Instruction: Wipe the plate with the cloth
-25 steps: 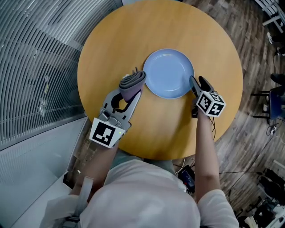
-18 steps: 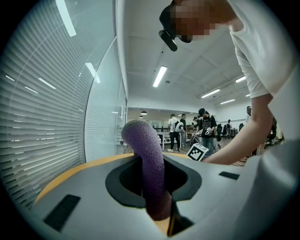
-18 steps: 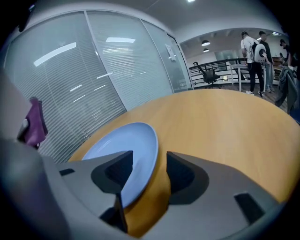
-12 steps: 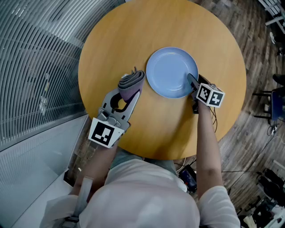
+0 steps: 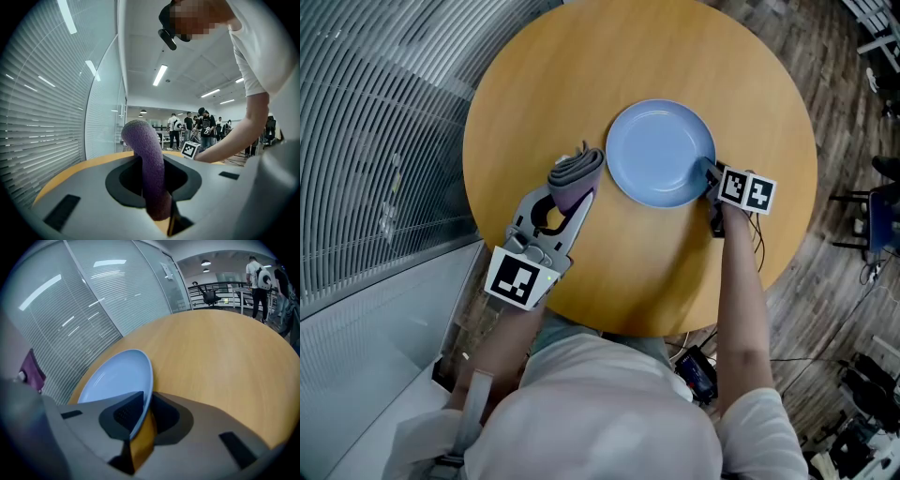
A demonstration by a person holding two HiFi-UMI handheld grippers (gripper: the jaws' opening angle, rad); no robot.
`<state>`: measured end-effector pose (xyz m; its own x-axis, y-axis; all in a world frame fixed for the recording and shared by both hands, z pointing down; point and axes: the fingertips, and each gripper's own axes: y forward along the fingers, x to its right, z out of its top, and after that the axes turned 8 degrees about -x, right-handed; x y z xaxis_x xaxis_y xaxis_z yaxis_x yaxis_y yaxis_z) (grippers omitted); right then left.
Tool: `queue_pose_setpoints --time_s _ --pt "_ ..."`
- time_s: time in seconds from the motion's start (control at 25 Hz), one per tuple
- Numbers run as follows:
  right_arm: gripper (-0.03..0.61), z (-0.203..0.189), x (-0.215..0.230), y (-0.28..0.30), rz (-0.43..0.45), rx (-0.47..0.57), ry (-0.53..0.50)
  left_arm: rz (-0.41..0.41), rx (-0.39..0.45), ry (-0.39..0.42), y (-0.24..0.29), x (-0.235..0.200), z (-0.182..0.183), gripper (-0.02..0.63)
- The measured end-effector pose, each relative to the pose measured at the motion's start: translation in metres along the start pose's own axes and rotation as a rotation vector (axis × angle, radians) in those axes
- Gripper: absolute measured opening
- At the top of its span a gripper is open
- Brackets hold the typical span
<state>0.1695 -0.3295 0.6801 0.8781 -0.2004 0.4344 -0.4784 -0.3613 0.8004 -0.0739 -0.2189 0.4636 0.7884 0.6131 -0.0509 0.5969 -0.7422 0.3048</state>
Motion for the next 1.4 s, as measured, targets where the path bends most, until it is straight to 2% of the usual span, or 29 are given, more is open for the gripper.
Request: queue_pose_setpoints --time_s 0.16,0.4,0.64,0.92,1.04,1.4 --pt "0.063 -0.001 -0.003 -0.002 0.035 0.003 0.022 -0.003 -0.003 0.0 0.0 -0.001 -0.001 0.077" --pt "0.035 0.012 -0.017 -0.025 0.097 0.139 0.028 -0.009 -0.003 -0.006 -0.001 0.0 0.003 0.077" --pt "0.032 0.02 -0.034 -0.047 0.086 0.185 -0.027 -0.014 0.009 0.001 -0.002 0.002 0.009 0.077" --pt "0.032 0.015 -0.051 -0.063 0.112 0.215 -0.022 -0.027 0.032 0.038 -0.004 0.004 0.015 0.077" --pt "0.032 0.014 -0.058 -0.071 0.127 0.228 -0.022 -0.027 0.03 0.024 -0.005 0.005 0.017 0.077" --pt "0.032 0.025 -0.071 -0.107 0.126 0.284 -0.06 -0.026 0.045 0.094 -0.013 0.01 0.031 0.077"
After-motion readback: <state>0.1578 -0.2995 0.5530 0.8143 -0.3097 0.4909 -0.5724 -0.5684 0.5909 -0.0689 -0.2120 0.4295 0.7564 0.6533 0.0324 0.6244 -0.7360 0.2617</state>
